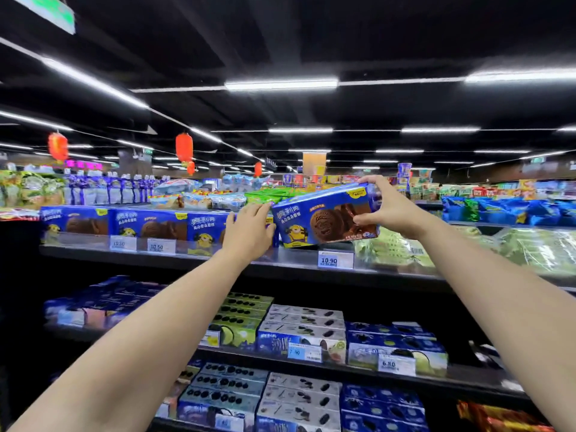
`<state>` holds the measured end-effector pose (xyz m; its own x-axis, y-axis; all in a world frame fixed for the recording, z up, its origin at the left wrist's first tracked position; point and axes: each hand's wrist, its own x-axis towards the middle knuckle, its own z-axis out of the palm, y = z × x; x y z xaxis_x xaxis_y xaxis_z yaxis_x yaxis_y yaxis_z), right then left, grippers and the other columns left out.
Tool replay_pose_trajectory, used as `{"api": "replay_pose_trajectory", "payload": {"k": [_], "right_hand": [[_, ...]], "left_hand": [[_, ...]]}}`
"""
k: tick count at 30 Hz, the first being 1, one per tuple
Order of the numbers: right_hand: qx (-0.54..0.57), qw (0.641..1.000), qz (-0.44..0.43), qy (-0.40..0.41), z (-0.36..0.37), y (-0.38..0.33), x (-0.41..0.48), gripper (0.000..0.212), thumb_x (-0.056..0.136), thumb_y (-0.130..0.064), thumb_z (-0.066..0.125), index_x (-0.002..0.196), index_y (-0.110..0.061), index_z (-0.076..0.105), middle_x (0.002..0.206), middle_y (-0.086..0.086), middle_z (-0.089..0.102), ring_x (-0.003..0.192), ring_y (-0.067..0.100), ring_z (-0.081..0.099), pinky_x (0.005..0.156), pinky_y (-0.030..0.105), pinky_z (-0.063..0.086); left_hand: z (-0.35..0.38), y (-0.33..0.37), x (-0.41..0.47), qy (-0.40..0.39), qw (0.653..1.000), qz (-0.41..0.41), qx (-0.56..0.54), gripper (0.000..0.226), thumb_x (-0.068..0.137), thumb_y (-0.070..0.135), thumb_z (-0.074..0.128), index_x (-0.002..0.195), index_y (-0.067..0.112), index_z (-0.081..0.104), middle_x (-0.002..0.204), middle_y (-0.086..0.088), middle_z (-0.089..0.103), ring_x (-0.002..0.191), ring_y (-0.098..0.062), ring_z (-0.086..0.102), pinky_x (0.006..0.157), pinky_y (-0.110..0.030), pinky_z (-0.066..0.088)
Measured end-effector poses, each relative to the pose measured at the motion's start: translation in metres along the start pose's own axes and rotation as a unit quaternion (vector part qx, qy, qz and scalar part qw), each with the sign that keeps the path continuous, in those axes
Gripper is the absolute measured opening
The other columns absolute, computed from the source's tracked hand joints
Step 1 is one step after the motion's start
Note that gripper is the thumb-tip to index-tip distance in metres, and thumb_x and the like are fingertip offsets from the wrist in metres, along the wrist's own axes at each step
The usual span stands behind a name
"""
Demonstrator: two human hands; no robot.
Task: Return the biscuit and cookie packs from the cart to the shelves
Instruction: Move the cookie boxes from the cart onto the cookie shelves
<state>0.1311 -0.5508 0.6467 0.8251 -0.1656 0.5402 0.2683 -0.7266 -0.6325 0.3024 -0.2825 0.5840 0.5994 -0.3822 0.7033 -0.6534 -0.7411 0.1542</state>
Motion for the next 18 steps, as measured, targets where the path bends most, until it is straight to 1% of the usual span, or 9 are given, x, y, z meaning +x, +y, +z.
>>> {"api": "replay_pose_trajectory", "payload": {"k": [2, 5, 6, 8, 9, 12, 14, 16, 18], "right_hand": [[0.012, 1.000, 0.013, -0.009, 0.000, 0.011, 0.001, 0.074, 0.076, -0.008, 0.086, 0.127, -0.043, 0.045, 0.124, 0.004, 0.055, 0.101, 0.021, 0.067, 0.087, 0.044, 0.060], [0.041, 0.999, 0.032, -0.013, 0.008, 0.023, 0.002, 0.071, 0.078, -0.005, 0.084, 0.122, -0.043, 0.045, 0.117, 0.007, 0.059, 0.101, 0.025, 0.066, 0.092, 0.045, 0.058], [0.044, 0.998, 0.035, -0.010, 0.010, 0.026, 0.003, 0.071, 0.078, -0.006, 0.084, 0.125, -0.041, 0.044, 0.114, 0.006, 0.060, 0.099, 0.023, 0.064, 0.089, 0.042, 0.058], [0.042, 0.998, 0.038, -0.009, 0.012, 0.027, 0.004, 0.073, 0.078, -0.008, 0.084, 0.129, -0.039, 0.042, 0.113, 0.001, 0.060, 0.094, 0.013, 0.062, 0.079, 0.030, 0.057], [0.042, 0.998, 0.040, -0.011, 0.013, 0.028, 0.006, 0.073, 0.078, -0.010, 0.085, 0.129, -0.040, 0.042, 0.113, 0.001, 0.060, 0.094, 0.012, 0.061, 0.078, 0.028, 0.057], [0.048, 0.998, 0.049, -0.014, 0.012, 0.030, 0.007, 0.074, 0.078, -0.012, 0.085, 0.131, -0.042, 0.042, 0.118, 0.004, 0.060, 0.110, 0.022, 0.062, 0.093, 0.041, 0.056], [0.033, 0.998, 0.054, -0.014, 0.013, 0.029, 0.007, 0.076, 0.079, -0.014, 0.085, 0.135, -0.041, 0.040, 0.124, 0.004, 0.059, 0.116, 0.026, 0.060, 0.100, 0.046, 0.052], [0.006, 0.998, 0.055, -0.008, 0.017, 0.028, 0.006, 0.078, 0.081, -0.016, 0.084, 0.140, -0.038, 0.038, 0.132, 0.004, 0.055, 0.121, 0.025, 0.056, 0.105, 0.048, 0.048], [-0.004, 0.999, 0.053, 0.007, 0.020, 0.028, 0.004, 0.080, 0.082, -0.016, 0.083, 0.144, -0.036, 0.037, 0.130, 0.000, 0.051, 0.122, 0.021, 0.051, 0.101, 0.041, 0.046]], "left_hand": [[0.008, 0.001, 0.005, -0.027, 0.999, -0.017, 0.020, 0.054, 0.104, 0.044, 0.043, 0.152, 0.022, 0.036, 0.154, -0.001, 0.041, 0.147, -0.024, 0.030, 0.120, -0.059, 0.017], [0.013, 0.002, 0.006, -0.036, 0.998, -0.037, 0.023, 0.050, 0.104, 0.043, 0.039, 0.147, 0.018, 0.043, 0.151, -0.001, 0.046, 0.144, -0.024, 0.035, 0.120, -0.062, 0.014], [0.013, 0.001, 0.006, -0.029, 0.999, -0.041, 0.021, 0.049, 0.104, 0.042, 0.039, 0.146, 0.018, 0.044, 0.150, -0.001, 0.046, 0.143, -0.025, 0.036, 0.120, -0.062, 0.014], [0.011, -0.001, 0.008, -0.022, 0.999, -0.044, 0.020, 0.046, 0.103, 0.041, 0.037, 0.143, 0.019, 0.046, 0.148, -0.003, 0.048, 0.139, -0.027, 0.040, 0.119, -0.062, 0.015], [0.010, -0.002, 0.010, -0.027, 0.998, -0.045, 0.018, 0.044, 0.103, 0.040, 0.036, 0.141, 0.019, 0.047, 0.146, -0.003, 0.049, 0.137, -0.028, 0.042, 0.118, -0.063, 0.015], [0.009, -0.005, 0.013, -0.039, 0.998, -0.051, 0.003, 0.043, 0.103, 0.040, 0.035, 0.138, 0.020, 0.049, 0.144, -0.004, 0.051, 0.135, -0.029, 0.043, 0.117, -0.064, 0.015], [0.010, -0.006, 0.014, -0.037, 0.998, -0.053, -0.001, 0.043, 0.103, 0.040, 0.035, 0.138, 0.021, 0.049, 0.144, -0.004, 0.051, 0.135, -0.030, 0.043, 0.117, -0.065, 0.015], [0.011, -0.007, 0.013, -0.036, 0.998, -0.054, -0.002, 0.043, 0.103, 0.039, 0.034, 0.138, 0.021, 0.049, 0.143, -0.005, 0.051, 0.134, -0.031, 0.044, 0.117, -0.065, 0.015], [0.013, -0.008, 0.014, -0.034, 0.998, -0.056, -0.006, 0.041, 0.103, 0.039, 0.033, 0.136, 0.021, 0.050, 0.141, -0.004, 0.052, 0.133, -0.030, 0.045, 0.117, -0.065, 0.018]]}}
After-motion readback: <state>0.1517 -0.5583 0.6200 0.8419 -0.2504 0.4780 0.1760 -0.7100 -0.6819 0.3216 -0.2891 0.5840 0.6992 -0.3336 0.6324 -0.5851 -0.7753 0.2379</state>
